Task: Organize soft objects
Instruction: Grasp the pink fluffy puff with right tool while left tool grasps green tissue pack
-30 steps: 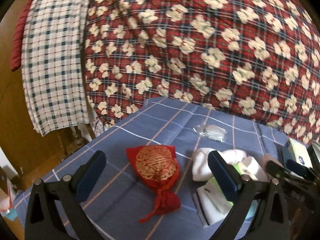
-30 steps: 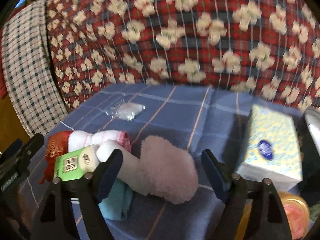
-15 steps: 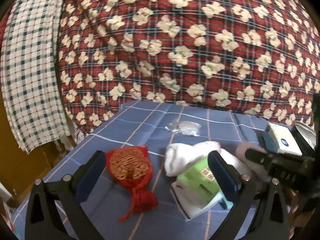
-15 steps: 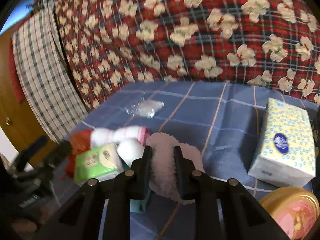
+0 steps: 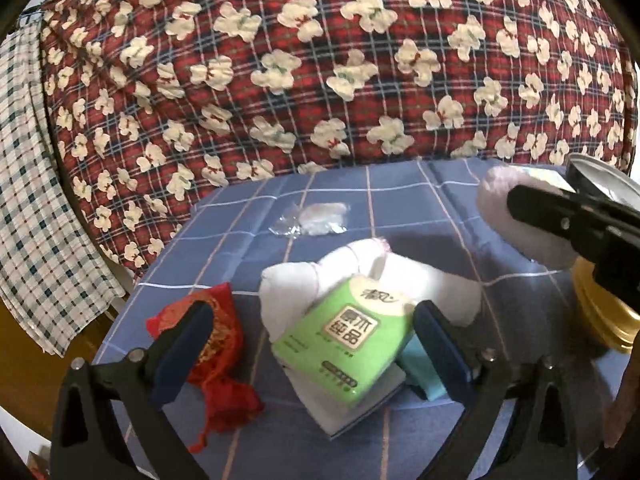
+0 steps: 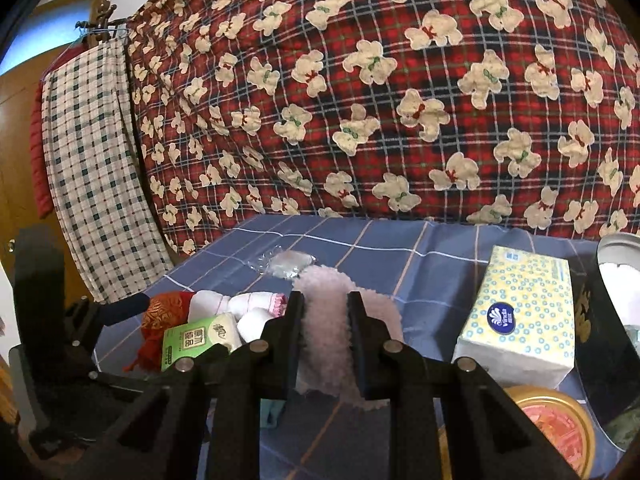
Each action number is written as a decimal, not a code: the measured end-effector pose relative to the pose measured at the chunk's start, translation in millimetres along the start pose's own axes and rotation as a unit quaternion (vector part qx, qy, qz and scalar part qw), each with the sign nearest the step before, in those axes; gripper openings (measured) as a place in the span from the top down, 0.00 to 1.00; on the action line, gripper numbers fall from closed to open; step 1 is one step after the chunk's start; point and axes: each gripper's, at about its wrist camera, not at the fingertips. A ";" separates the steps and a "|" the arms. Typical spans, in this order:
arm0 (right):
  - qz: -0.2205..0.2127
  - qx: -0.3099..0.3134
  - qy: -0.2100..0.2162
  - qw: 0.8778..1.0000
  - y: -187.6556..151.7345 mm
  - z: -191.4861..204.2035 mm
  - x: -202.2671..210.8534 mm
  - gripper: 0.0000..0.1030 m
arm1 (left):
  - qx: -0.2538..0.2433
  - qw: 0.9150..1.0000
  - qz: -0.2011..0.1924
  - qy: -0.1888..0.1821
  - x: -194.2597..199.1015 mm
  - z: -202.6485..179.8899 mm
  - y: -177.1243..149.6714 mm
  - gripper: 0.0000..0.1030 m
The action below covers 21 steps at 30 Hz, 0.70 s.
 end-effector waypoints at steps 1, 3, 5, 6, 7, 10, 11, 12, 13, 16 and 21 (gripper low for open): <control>0.002 -0.001 -0.001 1.000 -0.4 -0.7 -0.9 0.77 | 0.001 1.000 0.002 -0.002 -1.1 -0.8 0.0 0.08; 0.005 -0.003 -0.002 1.000 -1.7 -0.7 -1.4 0.77 | 0.006 1.000 0.015 -0.009 -5.5 -1.7 0.7 0.12; 0.009 -0.003 -0.002 1.000 -2.4 -0.5 -2.2 0.77 | 0.001 1.000 0.024 -0.012 -9.0 -5.2 0.3 0.15; 0.010 -0.004 -0.002 1.000 -2.5 -0.6 -2.5 0.77 | -0.005 1.000 0.026 -0.011 -10.1 -8.1 -0.1 0.16; 0.010 -0.005 -0.002 1.000 -2.3 -0.9 -2.5 0.77 | -0.010 1.000 0.028 -0.010 -10.8 -10.2 -0.3 0.20; 0.013 -0.007 -0.003 1.000 -2.6 -1.1 -2.6 0.77 | -0.020 0.999 0.036 -0.016 -13.8 -15.4 -0.9 0.38; 0.015 -0.009 -0.003 1.000 -2.9 -2.2 -3.2 0.77 | -0.020 0.999 0.040 -0.023 -14.4 -15.7 -0.8 0.43; 0.016 -0.011 -0.003 1.000 -3.4 -3.3 -3.4 0.77 | -0.019 0.998 0.045 -0.032 -15.4 -16.5 -0.9 0.46; 0.016 -0.013 -0.004 1.000 -3.4 -3.9 -3.1 0.77 | -0.018 0.998 0.051 -0.041 -16.7 -17.8 -1.1 0.50; 0.014 -0.012 -0.006 1.000 -3.8 -4.7 -2.7 0.77 | -0.023 0.997 0.054 -0.040 -16.9 -22.6 -1.3 0.52; 0.005 -0.006 -0.010 1.000 -3.5 -3.7 0.6 0.77 | -0.014 0.999 0.036 -0.024 -10.6 -21.6 -1.2 0.54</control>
Point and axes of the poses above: each gripper's, at about its wrist camera, not at the fingertips, and x roughly against the way its jaws point, z to its left, y to its top, and after that the axes turned 6 degrees about x, right-handed
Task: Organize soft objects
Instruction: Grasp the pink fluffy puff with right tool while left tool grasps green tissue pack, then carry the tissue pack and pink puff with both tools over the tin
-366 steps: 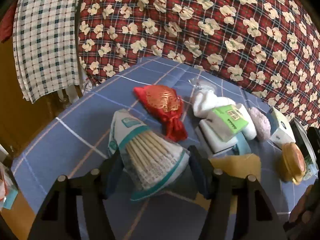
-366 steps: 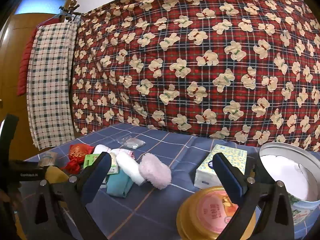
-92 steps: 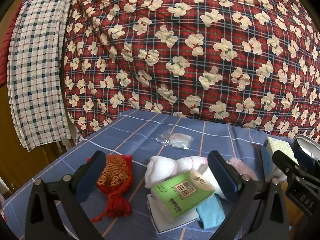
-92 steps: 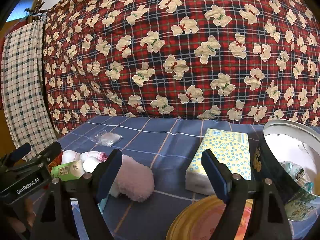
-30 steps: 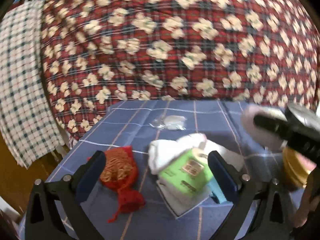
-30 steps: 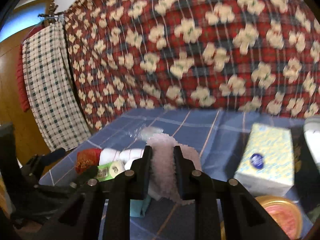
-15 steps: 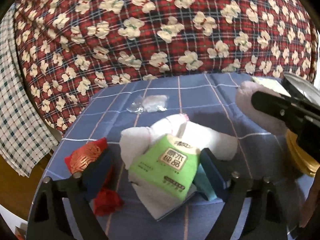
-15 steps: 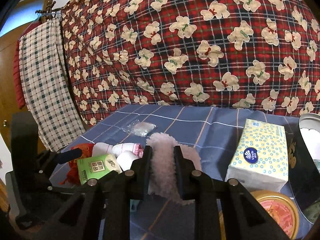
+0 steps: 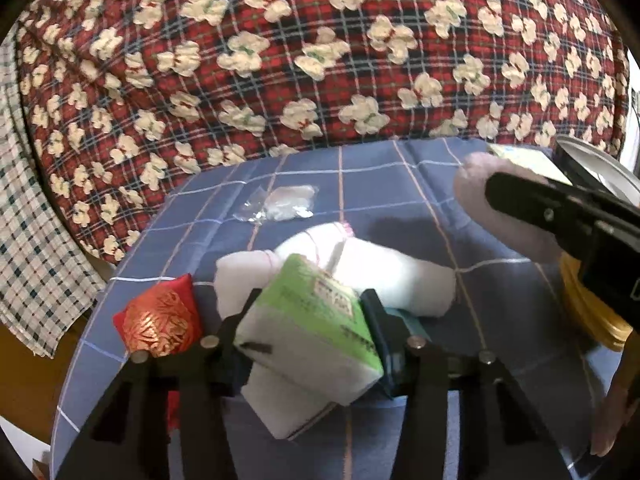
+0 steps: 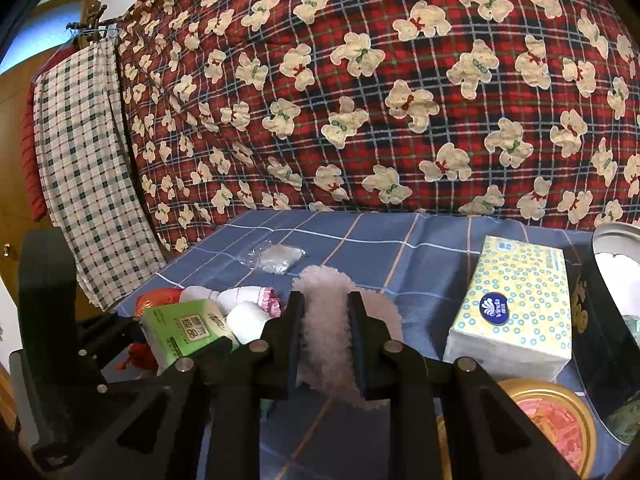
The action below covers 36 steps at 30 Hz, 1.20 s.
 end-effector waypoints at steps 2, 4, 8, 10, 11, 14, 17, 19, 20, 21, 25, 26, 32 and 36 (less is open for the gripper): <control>-0.008 0.006 -0.003 1.000 0.1 2.3 3.5 0.77 | 0.008 1.000 -0.010 0.004 3.6 3.1 0.0 0.54; -0.019 0.014 -0.008 1.000 0.6 4.8 7.7 0.77 | 0.024 1.000 -0.020 0.005 7.4 7.6 0.3 0.54; -0.040 0.026 -0.018 0.999 2.4 7.2 16.4 0.77 | 0.059 0.997 -0.041 0.013 15.1 16.5 -0.2 0.54; -0.046 0.027 -0.019 0.998 2.1 6.9 19.7 0.77 | 0.068 0.996 -0.048 0.017 17.7 17.9 -0.3 0.54; -0.046 0.027 -0.019 0.998 2.4 6.4 20.3 0.77 | 0.073 0.996 -0.053 0.023 19.5 17.9 -0.4 0.54; -0.047 0.025 -0.021 0.998 1.6 4.9 22.6 0.77 | 0.082 0.994 -0.066 0.030 23.9 17.4 -0.9 0.54; -0.046 0.025 -0.020 0.998 1.3 4.6 23.0 0.77 | 0.091 0.992 -0.076 0.032 28.3 15.1 -1.5 0.54; -0.047 0.026 -0.022 0.998 1.2 4.3 23.6 0.77 | 0.094 0.992 -0.080 0.031 30.4 13.1 -2.1 0.54; -0.048 0.027 -0.022 0.998 0.9 3.5 23.9 0.77 | 0.096 0.992 -0.082 0.031 31.6 11.6 -2.2 0.54; -0.049 0.027 -0.021 0.998 0.2 2.3 25.7 0.77 | 0.097 0.991 -0.085 0.032 33.2 10.2 -2.7 0.54; -0.056 0.031 -0.022 0.998 -3.3 -1.4 34.9 0.77 | 0.103 0.990 -0.092 0.032 36.9 5.0 -3.9 0.54; -0.057 0.032 -0.024 0.998 -3.8 -0.4 36.7 0.77 | 0.106 0.989 -0.094 0.032 37.9 3.4 -4.1 0.54; -0.071 0.040 -0.032 0.996 -6.5 -3.9 52.3 0.77 | 0.110 0.989 -0.099 0.025 43.6 -9.4 -5.7 0.54; -0.074 0.042 -0.042 0.996 -7.6 -9.9 60.3 0.77 | 0.112 0.988 -0.102 0.012 48.6 -21.1 -6.7 0.54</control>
Point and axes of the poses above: each gripper's, at about its wrist camera, not at the fingertips, and x roughly against the way its jaws point, z to its left, y to its top, and after that the axes turned 6 degrees about x, right-handed
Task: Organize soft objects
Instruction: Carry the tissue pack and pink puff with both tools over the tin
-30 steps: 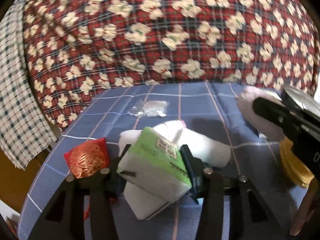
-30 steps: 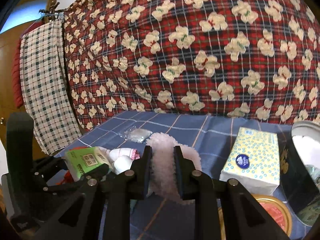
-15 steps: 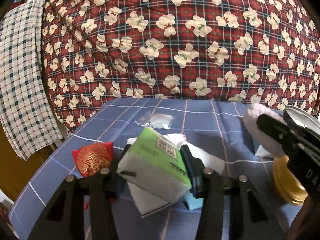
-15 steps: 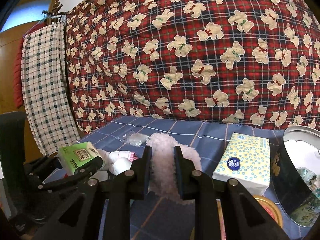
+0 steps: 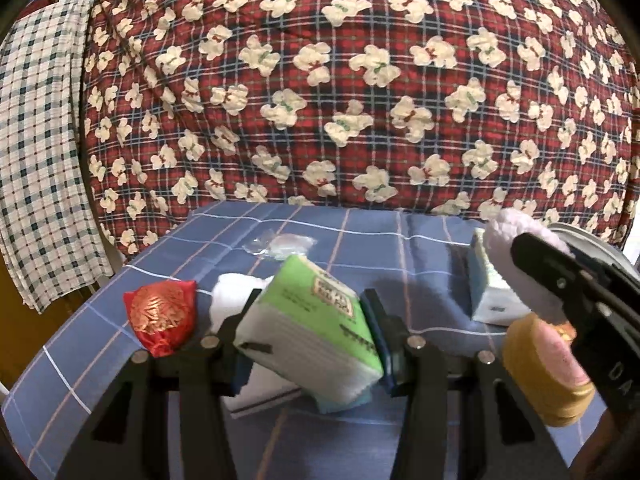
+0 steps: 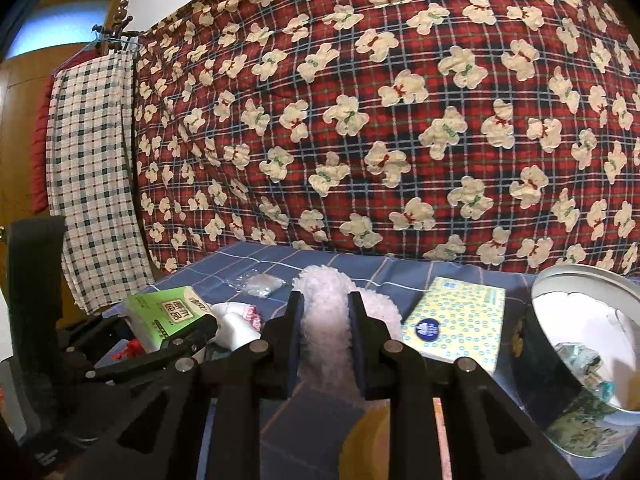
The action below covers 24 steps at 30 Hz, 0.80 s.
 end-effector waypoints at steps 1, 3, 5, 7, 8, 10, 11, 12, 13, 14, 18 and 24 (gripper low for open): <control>0.000 0.000 -0.005 1.000 -0.3 -2.5 1.6 0.77 | -0.001 1.000 -0.001 -0.003 1.5 -3.6 0.1 0.54; 0.001 0.001 -0.010 1.000 -0.3 -6.7 2.8 0.77 | -0.004 1.000 -0.004 -0.007 4.1 -9.5 0.1 0.54; 0.003 -0.003 -0.015 1.000 -0.7 -12.3 4.6 0.77 | -0.005 1.000 -0.008 -0.010 7.3 -15.3 0.9 0.54; 0.003 -0.007 -0.019 1.000 -1.0 -17.9 6.9 0.77 | -0.006 1.000 -0.010 -0.012 9.6 -20.2 1.7 0.54; 0.003 -0.008 -0.021 1.000 -1.2 -21.2 8.6 0.77 | -0.008 1.000 -0.011 -0.014 11.0 -23.9 1.6 0.54; 0.001 -0.011 -0.025 1.000 -1.5 -27.0 12.0 0.77 | -0.009 1.000 -0.011 -0.017 12.4 -29.9 1.3 0.54; 0.001 -0.011 -0.027 1.000 -1.8 -30.0 13.5 0.77 | -0.008 1.000 -0.011 -0.019 12.5 -32.7 1.3 0.54; 0.001 -0.011 -0.029 1.000 -2.1 -33.1 15.1 0.77 | -0.007 1.000 -0.010 -0.021 12.8 -35.6 1.1 0.54; 0.001 -0.011 -0.032 0.999 -2.9 -37.0 17.2 0.77 | -0.007 1.000 -0.009 -0.023 13.0 -38.6 0.9 0.54; 0.001 -0.011 -0.034 0.999 -3.3 -39.8 18.4 0.77 | -0.007 1.000 -0.008 -0.025 13.3 -41.8 0.5 0.54; 0.000 -0.013 -0.049 0.999 -5.4 -56.5 26.1 0.77 | -0.011 0.999 -0.010 -0.034 16.1 -58.6 -1.8 0.54; -0.001 -0.017 -0.069 0.997 -9.4 -83.0 36.4 0.77 | -0.015 0.998 -0.010 -0.053 18.0 -83.5 -6.0 0.54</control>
Point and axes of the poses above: each gripper's, at about its wrist camera, not at the fingertips, and x roughly against the way its jaws point, z to its left, y to its top, and after that the axes turned 6 degrees about x, right-handed
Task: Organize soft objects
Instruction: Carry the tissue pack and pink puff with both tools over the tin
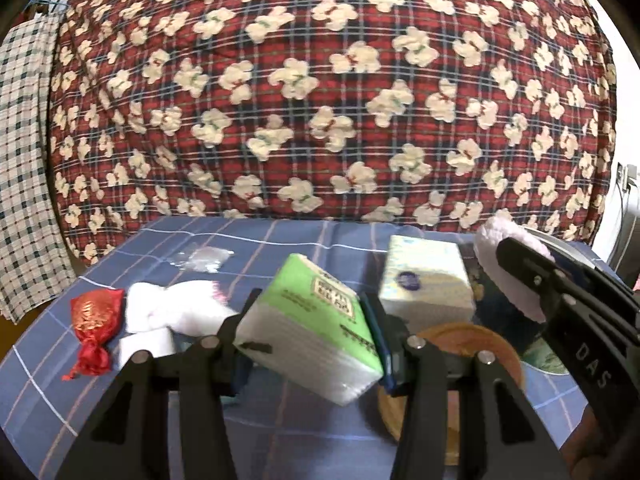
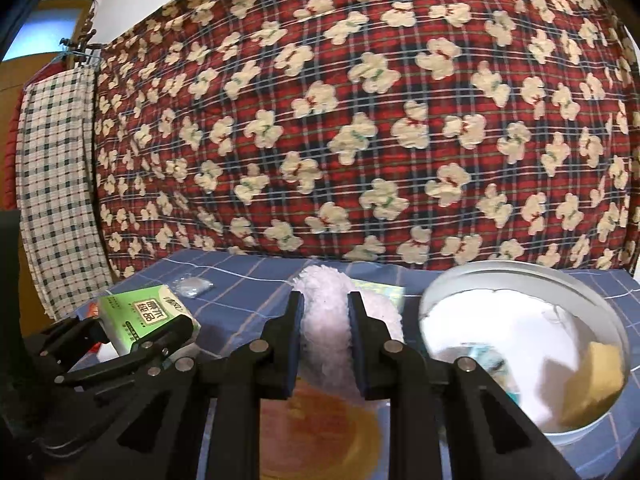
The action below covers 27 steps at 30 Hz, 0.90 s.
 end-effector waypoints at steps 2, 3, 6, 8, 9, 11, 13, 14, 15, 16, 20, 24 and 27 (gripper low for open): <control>-0.002 -0.002 -0.009 1.000 -0.3 -10.5 2.2 0.77 | -0.001 1.000 -0.004 -0.009 0.4 -10.4 0.0 0.54; -0.003 -0.005 -0.014 1.000 -0.4 -17.0 3.7 0.77 | 0.000 1.000 -0.008 -0.013 1.4 -14.7 0.8 0.54; -0.005 -0.014 -0.025 1.000 -0.5 -33.1 5.2 0.77 | -0.003 1.000 -0.015 -0.024 4.0 -26.7 3.6 0.54; -0.005 -0.023 -0.034 0.999 -0.7 -45.7 6.3 0.77 | -0.009 0.999 -0.017 -0.031 3.6 -37.5 5.6 0.54; -0.005 -0.026 -0.037 0.999 -0.6 -50.2 6.6 0.77 | -0.010 0.999 -0.018 -0.034 3.5 -41.8 6.3 0.54; -0.005 -0.032 -0.045 0.998 -0.9 -60.8 8.3 0.77 | -0.014 0.999 -0.018 -0.041 2.5 -52.6 7.3 0.54; -0.005 -0.034 -0.054 0.998 -1.8 -70.6 9.3 0.77 | -0.018 0.998 -0.018 -0.050 1.6 -63.4 7.5 0.54; -0.004 -0.036 -0.059 0.998 -2.4 -76.0 10.0 0.77 | -0.020 0.998 -0.017 -0.053 1.4 -67.9 7.5 0.54; -0.004 -0.037 -0.062 0.997 -2.6 -80.3 11.2 0.77 | -0.022 0.998 -0.017 -0.056 1.6 -72.5 7.2 0.54; -0.003 -0.039 -0.067 0.997 -3.2 -86.7 12.2 0.77 | -0.024 0.998 -0.018 -0.061 1.4 -78.7 7.4 0.54; -0.002 -0.042 -0.087 0.995 -4.7 -105.8 13.9 0.77 | -0.034 0.997 -0.019 -0.074 0.2 -99.4 8.6 0.54; 0.005 -0.048 -0.110 0.993 -6.3 -127.6 14.7 0.77 | -0.044 0.995 -0.022 -0.088 -2.8 -122.4 9.3 0.54; 0.008 -0.051 -0.129 0.990 -7.8 -145.6 16.4 0.77 | -0.050 0.993 -0.020 -0.101 -6.1 -141.7 9.3 0.54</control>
Point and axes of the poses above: each gripper's, at about its wrist camera, not at the fingertips, and x roughly against the way its jaws point, z to its left, y to its top, and after that the axes turned 6 degrees about x, right-handed
